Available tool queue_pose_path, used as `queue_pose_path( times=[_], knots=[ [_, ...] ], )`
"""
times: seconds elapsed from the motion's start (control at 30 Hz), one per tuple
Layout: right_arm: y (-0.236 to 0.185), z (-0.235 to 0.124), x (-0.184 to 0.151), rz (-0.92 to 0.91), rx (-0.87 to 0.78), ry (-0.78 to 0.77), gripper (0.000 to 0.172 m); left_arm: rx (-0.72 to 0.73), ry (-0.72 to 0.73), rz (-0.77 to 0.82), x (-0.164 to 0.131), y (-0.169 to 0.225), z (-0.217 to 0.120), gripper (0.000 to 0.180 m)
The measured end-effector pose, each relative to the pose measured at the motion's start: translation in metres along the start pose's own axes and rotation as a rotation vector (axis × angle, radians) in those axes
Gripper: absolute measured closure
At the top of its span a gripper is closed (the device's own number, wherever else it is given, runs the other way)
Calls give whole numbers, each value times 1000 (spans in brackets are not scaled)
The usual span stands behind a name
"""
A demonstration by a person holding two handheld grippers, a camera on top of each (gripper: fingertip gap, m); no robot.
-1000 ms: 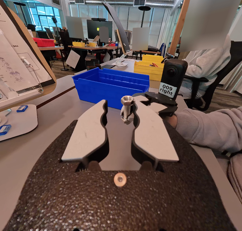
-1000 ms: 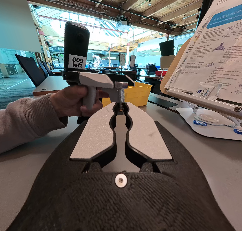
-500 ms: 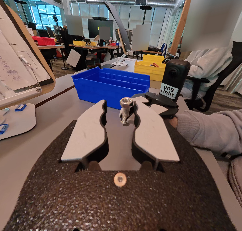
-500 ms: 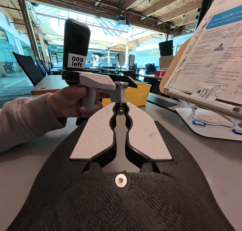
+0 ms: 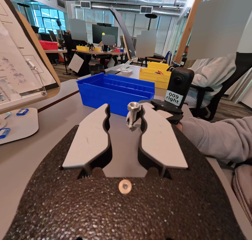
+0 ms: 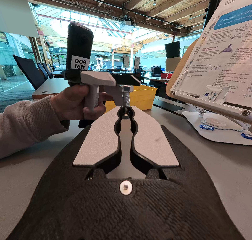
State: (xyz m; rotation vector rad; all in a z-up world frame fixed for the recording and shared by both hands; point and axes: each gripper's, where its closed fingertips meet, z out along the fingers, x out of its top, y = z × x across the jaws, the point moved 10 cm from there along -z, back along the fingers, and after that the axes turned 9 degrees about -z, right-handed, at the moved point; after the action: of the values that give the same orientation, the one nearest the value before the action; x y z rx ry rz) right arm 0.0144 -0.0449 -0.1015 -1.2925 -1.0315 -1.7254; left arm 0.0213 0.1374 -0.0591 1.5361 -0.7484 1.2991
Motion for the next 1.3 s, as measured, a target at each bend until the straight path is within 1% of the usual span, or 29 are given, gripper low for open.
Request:
queue_pose_path(
  times=[0.17, 0.23, 0.37, 0.43, 0.57, 0.7, 0.87, 0.93, 1.0, 1.07, 1.17, 1.27, 1.3],
  knots=[
    [-1, 0, 0, 0, 4, 1, 163, 36, -40, 18, -5, 1, 8, 138],
    [0, 0, 0, 2, -4, 1, 163, 47, -39, 24, -4, -1, 4, 135],
    [2, -2, 0, -7, -27, -2, 163, 105, -33, 28, -1, -9, -7, 137],
    [2, -1, 0, -6, -27, -9, 163, 80, -15, 13, 0, -8, -8, 135],
    [-1, 1, 0, -9, -14, -13, 163, 9, 45, -14, 1, 1, 1, 133],
    [0, 1, -1, 0, -18, -11, 163, 57, 16, -12, -3, -2, 4, 131],
    [3, -2, 0, 10, -38, 0, 163, 147, -2, 1, -1, -13, -10, 134],
    [3, -1, -1, 9, -35, -9, 163, 103, 18, -27, 0, -11, -10, 132],
    [2, 0, -1, 8, -28, -8, 163, 50, 32, -40, 0, -5, -3, 131],
    [0, 1, -1, 8, -17, -10, 163, 30, 21, -34, -2, -1, 5, 130],
    [0, 1, 0, 6, -19, -5, 163, 77, 2, -15, -5, -2, 8, 130],
    [2, 1, -1, 6, -39, -22, 163, 111, -14, -21, -4, -8, 1, 123],
    [3, 0, -2, 9, -48, -16, 163, 136, -15, -14, -4, -11, -2, 125]
  ],
)
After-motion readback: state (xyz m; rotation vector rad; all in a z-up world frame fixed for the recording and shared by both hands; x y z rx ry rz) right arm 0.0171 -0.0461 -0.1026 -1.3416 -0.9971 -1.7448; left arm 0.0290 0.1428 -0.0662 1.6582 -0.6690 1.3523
